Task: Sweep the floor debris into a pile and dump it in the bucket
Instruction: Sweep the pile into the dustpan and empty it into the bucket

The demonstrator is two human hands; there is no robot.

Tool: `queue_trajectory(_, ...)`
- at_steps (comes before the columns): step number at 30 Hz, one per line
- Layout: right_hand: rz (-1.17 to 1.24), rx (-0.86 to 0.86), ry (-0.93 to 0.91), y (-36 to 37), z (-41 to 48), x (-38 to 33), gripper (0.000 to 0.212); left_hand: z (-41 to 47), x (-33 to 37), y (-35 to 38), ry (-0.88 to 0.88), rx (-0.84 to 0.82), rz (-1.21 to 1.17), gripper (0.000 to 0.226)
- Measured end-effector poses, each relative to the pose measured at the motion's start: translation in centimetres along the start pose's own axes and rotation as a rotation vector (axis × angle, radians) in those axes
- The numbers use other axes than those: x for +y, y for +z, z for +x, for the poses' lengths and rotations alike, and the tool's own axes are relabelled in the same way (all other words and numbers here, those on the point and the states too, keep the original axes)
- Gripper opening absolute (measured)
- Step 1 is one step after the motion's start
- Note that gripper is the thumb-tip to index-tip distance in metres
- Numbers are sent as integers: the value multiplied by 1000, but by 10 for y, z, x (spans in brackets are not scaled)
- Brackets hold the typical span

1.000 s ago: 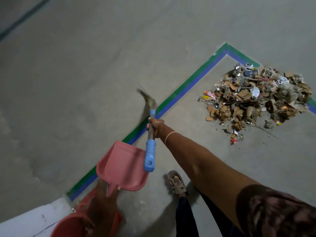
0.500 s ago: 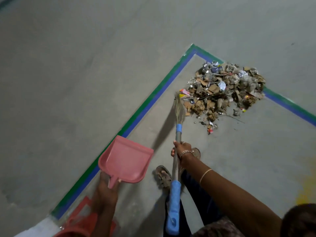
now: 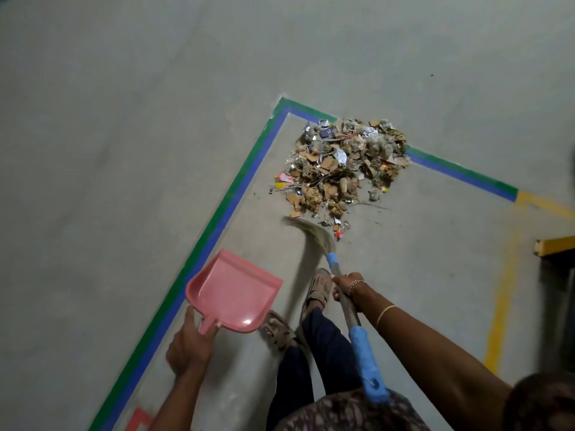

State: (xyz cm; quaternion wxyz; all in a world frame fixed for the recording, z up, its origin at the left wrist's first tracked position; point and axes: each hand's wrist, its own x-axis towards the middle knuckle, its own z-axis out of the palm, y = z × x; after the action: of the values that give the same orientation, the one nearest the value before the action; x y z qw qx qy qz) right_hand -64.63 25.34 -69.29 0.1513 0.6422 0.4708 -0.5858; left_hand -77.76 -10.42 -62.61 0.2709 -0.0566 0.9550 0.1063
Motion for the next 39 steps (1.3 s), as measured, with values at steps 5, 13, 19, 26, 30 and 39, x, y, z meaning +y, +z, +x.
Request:
queue_trajectory(5, 142, 59, -51, -59, -20, 12, 16, -19, 27, -2, 75, -15, 53, 88)
queue_trajectory(13, -156, -86, -142, -151, -78, 77, 19, -54, 64, 15, 141, -61, 150, 85)
queue_trajectory(19, -489, -94, -85, -196, -52, 110, 19, -82, 93, 51, 137, -50, 109, 89)
queue_trajectory(26, -576, -21, -114, -259, 3, 75, 26, -139, 129, 95, 101, -18, 123, 91)
queue_trajectory(30, -547, 24, -208, -284, 20, 42, 27, -167, 144, 104, 77, -6, 130, 91)
queue_trajectory(39, -175, -125, -244, -326, -11, 32, 35, -188, 167, 101, 32, 28, 109, 93)
